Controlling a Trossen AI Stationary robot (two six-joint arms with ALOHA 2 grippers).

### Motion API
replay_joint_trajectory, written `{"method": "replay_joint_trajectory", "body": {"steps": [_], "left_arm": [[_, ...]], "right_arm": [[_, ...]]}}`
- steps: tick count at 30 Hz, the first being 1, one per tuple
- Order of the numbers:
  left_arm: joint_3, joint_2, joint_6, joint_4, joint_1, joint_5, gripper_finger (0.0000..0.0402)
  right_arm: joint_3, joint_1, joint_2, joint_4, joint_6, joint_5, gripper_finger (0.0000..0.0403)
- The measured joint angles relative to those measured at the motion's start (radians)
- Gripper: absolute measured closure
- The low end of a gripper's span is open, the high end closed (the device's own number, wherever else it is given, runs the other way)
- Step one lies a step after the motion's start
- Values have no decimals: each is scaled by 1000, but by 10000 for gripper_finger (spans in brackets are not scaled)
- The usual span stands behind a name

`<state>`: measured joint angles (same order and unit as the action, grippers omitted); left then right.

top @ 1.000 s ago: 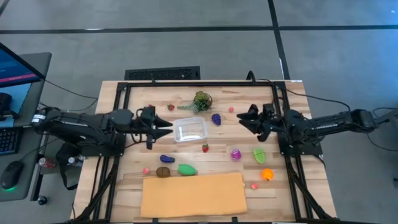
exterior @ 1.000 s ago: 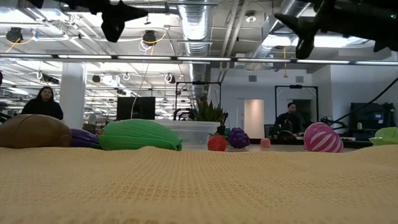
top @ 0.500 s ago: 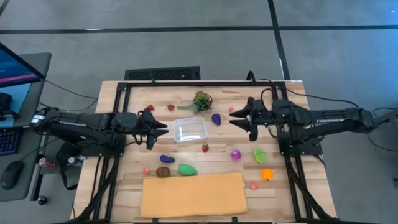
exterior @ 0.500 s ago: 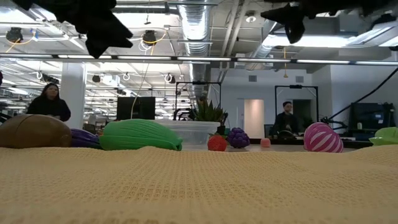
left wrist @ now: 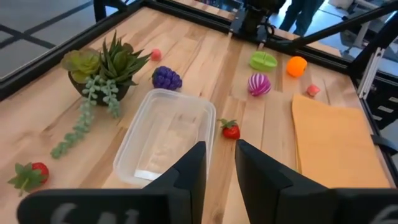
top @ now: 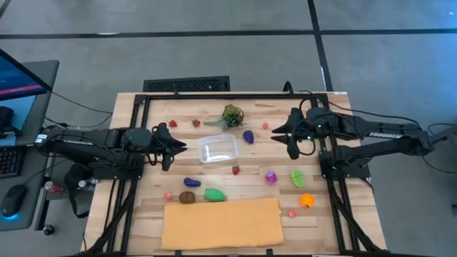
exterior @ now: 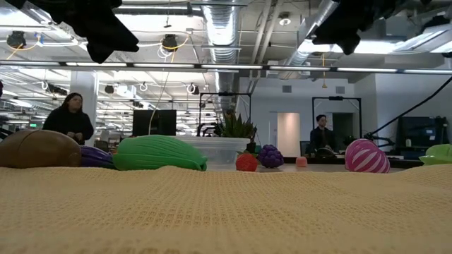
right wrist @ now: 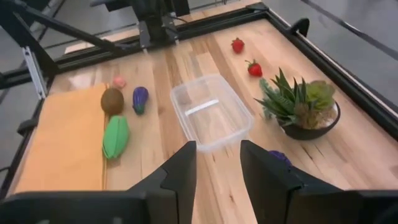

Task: Pick and placing Produce into tupperware
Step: Put the top right pink peach into the transparent bin

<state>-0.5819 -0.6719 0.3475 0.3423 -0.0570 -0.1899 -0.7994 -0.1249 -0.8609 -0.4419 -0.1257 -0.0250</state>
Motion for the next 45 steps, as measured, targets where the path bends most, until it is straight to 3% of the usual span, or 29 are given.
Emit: {"method": "replay_joint_trajectory", "body": {"steps": [11, 20, 27, 45], "left_arm": [[0, 6, -50, 19, 1, -38, 332], [0, 7, -36, 75, 2, -127, 332], [0, 7, -30, 100, 2, -184, 332], [0, 7, -30, 103, 2, -219, 332]], "right_arm": [[-2, -119, -60, -45, -5, 29, 284], [0, -232, -220, -101, 2, 33, 251], [0, -292, -356, -98, -113, 60, 229], [0, -336, -551, 20, -336, 84, 276]]}}
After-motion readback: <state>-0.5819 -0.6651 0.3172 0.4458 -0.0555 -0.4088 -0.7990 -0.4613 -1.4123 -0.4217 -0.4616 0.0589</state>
